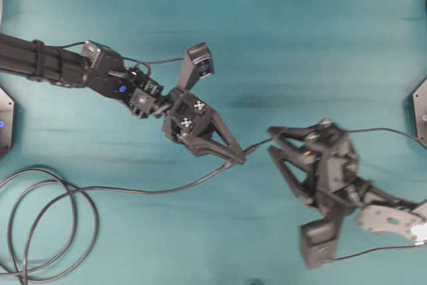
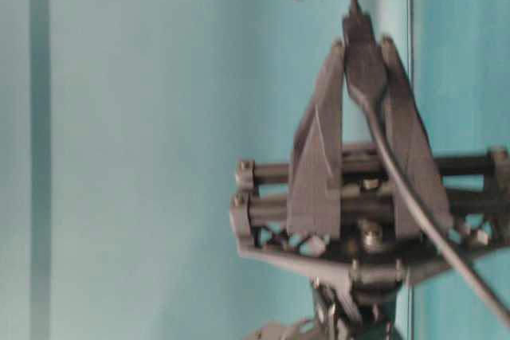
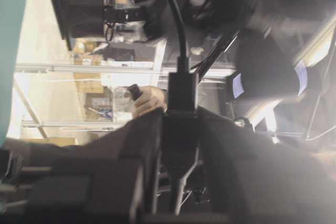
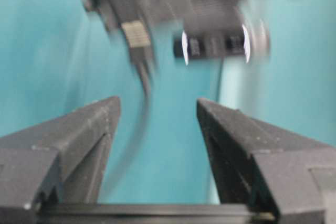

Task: Insert the USB using both arms.
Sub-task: 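Open the right gripper and withdraw it to the right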

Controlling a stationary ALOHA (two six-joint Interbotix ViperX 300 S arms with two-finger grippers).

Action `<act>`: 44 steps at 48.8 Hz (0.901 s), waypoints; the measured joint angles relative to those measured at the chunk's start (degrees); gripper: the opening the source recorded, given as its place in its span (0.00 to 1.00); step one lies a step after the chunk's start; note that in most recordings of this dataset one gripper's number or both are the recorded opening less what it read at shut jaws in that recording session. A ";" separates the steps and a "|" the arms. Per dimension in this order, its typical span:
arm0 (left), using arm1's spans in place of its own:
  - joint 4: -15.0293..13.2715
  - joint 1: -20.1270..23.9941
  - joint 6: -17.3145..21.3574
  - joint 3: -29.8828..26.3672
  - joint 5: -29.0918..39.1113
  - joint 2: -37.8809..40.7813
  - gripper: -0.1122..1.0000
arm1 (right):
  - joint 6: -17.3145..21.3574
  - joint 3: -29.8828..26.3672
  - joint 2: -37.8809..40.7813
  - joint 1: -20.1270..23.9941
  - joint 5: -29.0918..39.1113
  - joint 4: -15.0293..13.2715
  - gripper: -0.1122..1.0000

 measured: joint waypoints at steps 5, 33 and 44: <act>-0.09 0.53 0.44 2.46 2.90 -1.85 0.28 | 6.15 1.49 -3.69 0.88 -0.26 0.09 0.70; -0.09 -5.80 24.87 3.43 49.48 -10.90 0.28 | 31.90 5.71 -23.47 1.14 0.44 0.09 0.70; -0.18 -10.90 32.52 -0.88 68.91 -9.14 0.28 | 32.08 7.91 -30.32 0.88 3.08 1.14 0.70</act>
